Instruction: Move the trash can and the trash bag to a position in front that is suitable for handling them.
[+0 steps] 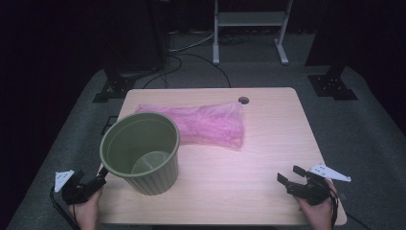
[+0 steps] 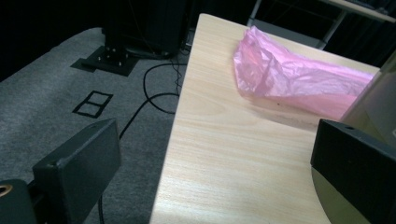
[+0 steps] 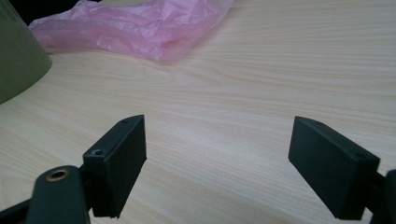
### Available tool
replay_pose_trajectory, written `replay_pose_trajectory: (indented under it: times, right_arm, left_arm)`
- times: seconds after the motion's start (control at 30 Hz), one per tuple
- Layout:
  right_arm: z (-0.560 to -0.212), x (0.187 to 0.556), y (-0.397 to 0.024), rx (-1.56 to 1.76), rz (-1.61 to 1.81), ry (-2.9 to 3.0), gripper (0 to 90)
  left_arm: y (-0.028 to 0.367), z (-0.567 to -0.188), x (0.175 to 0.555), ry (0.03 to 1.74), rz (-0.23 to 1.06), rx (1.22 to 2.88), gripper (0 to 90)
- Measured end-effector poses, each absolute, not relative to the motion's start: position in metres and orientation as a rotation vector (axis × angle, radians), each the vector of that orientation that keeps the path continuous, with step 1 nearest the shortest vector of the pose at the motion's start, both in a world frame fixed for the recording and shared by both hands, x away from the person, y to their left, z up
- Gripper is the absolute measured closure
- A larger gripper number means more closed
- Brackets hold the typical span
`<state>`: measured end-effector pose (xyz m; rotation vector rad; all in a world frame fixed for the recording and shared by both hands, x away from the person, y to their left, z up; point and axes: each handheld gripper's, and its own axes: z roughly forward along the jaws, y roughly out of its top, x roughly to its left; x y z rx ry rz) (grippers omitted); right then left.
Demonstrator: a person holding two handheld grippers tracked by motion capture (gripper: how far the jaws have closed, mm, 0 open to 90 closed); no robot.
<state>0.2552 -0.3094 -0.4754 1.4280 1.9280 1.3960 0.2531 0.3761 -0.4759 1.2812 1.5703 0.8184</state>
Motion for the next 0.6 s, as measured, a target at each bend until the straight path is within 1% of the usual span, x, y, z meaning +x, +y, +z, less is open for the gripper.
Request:
replay_pose_trajectory:
  times: [0.2,0.4,0.47,0.6]
  right_arm:
    - [-0.476,0.257,-0.31,1.432,1.409,1.926,18.3]
    - [-0.474,0.253,-0.31,1.429,1.401,1.912,18.3]
    - [-0.472,0.252,-0.31,1.427,1.4,1.905,18.3]
    - [-0.47,0.251,-0.311,1.424,1.394,1.897,18.3]
  left_arm:
    - [0.363,-0.475,0.258,1.555,0.802,1.328,0.5]
    - [0.341,-0.471,0.263,1.511,0.799,1.369,0.5]
    - [0.335,-0.469,0.265,1.506,0.805,1.385,2.1]
    - [0.32,-0.468,0.275,1.476,0.804,1.428,2.1]
